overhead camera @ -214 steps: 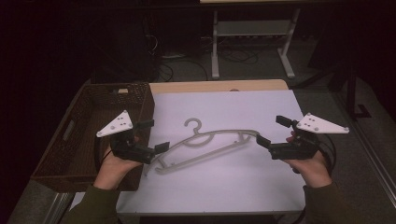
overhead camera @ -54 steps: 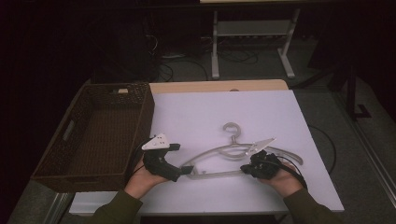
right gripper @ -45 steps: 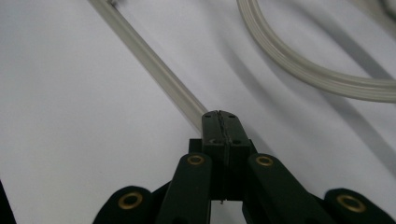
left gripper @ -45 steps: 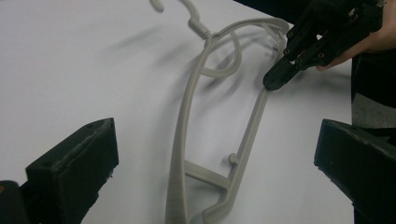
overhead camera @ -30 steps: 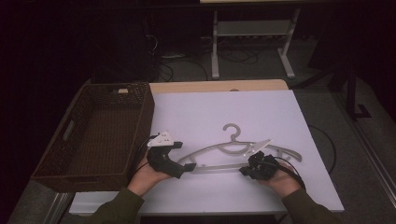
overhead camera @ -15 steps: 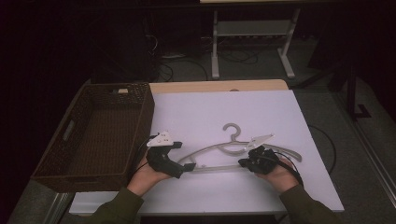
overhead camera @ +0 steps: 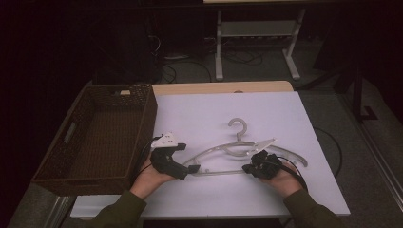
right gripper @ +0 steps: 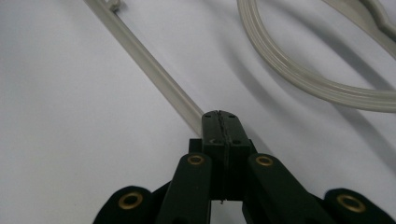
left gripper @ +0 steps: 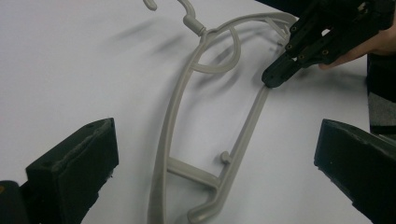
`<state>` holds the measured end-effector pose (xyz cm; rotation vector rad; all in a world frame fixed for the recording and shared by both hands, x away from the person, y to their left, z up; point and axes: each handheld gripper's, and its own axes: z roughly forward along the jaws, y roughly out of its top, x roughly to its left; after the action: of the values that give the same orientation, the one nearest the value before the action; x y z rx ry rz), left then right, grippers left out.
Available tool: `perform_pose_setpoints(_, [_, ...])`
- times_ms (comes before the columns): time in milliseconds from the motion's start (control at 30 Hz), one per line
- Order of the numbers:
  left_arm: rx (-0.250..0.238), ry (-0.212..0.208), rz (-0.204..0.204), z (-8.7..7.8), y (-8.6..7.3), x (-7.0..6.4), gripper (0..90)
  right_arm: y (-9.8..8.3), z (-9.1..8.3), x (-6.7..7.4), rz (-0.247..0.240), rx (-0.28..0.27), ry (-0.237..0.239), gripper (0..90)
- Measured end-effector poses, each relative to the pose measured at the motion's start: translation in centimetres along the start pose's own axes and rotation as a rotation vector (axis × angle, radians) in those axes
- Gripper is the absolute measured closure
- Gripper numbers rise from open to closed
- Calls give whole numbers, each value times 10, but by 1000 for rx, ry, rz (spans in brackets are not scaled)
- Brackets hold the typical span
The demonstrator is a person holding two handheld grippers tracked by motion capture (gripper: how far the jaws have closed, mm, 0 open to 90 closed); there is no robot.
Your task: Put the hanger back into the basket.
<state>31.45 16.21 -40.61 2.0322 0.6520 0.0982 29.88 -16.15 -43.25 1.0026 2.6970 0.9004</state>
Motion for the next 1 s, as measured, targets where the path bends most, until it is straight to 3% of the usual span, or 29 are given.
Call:
perform_pose_setpoints(167, [31, 16, 36, 20, 15, 7, 0, 0, 0, -1, -1, 1, 3, 898])
perform_pose_setpoints(267, [45, 6, 57, 28, 20, 10, 97, 0, 0, -1, -1, 1, 4, 898])
perform_pose_setpoints(400, [78, 10, 84, 44, 27, 16, 121, 0, 0, -1, 0, 0, 8, 898])
perform_pose_setpoints(600, [142, -17, 123, 68, 32, 24, 176, 0, 0, -2, -3, 1, 7, 898])
perform_pose_setpoints(833, [169, -52, 154, 89, 40, 24, 271, 0, 0, -2, 4, -1, 16, 898])
perform_pose_setpoints(1000, [202, -48, 175, 104, 42, 22, 379, 0, -1, -2, 5, -2, 17, 898])
